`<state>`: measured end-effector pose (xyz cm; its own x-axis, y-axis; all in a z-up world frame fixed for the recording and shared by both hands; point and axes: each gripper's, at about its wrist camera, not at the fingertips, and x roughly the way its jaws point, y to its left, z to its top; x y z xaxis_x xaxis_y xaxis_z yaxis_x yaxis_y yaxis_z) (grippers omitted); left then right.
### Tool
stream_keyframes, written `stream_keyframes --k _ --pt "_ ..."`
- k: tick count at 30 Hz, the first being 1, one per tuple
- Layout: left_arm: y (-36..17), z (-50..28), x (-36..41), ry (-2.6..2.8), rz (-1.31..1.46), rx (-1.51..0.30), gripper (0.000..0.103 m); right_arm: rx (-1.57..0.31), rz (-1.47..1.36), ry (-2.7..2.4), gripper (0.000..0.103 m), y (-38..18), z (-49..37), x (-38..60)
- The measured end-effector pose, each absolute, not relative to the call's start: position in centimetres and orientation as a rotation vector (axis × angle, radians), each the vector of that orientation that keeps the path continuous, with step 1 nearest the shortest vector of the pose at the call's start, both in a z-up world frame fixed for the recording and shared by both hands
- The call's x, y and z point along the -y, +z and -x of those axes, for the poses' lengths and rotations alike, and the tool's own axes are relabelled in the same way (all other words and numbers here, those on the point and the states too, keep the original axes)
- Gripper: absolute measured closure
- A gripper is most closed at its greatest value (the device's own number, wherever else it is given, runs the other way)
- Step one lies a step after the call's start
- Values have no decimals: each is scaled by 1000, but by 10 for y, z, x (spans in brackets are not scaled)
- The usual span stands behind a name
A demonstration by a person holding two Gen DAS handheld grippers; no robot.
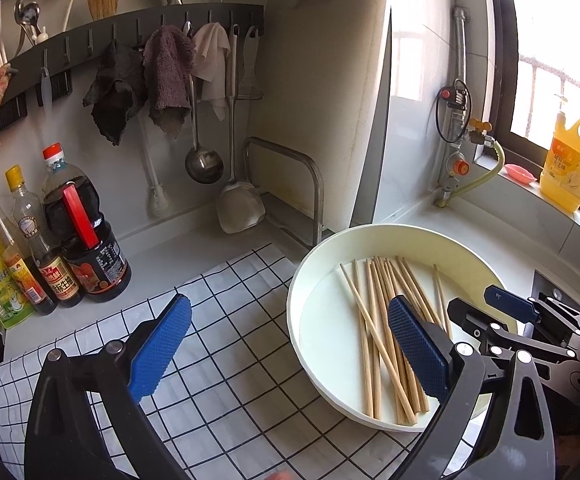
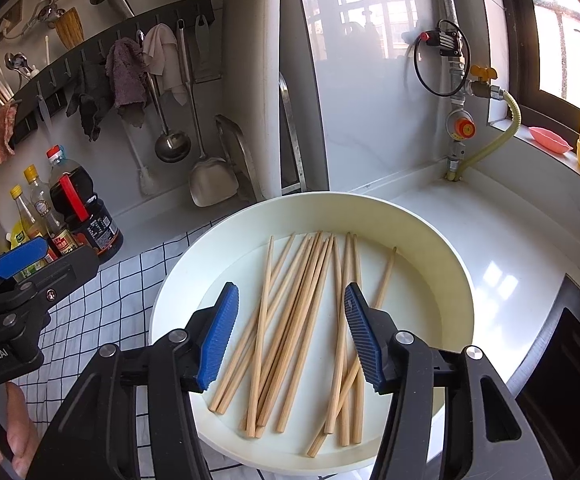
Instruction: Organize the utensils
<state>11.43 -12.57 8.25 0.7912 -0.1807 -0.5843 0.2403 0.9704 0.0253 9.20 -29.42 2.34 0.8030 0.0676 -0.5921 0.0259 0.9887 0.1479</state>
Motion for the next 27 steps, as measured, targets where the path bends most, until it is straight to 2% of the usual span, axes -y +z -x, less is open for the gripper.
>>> stream_keyframes --k 27 --pt "78 -119 124 -231 -78 -656 6 -643 -144 30 49 22 -93 290"
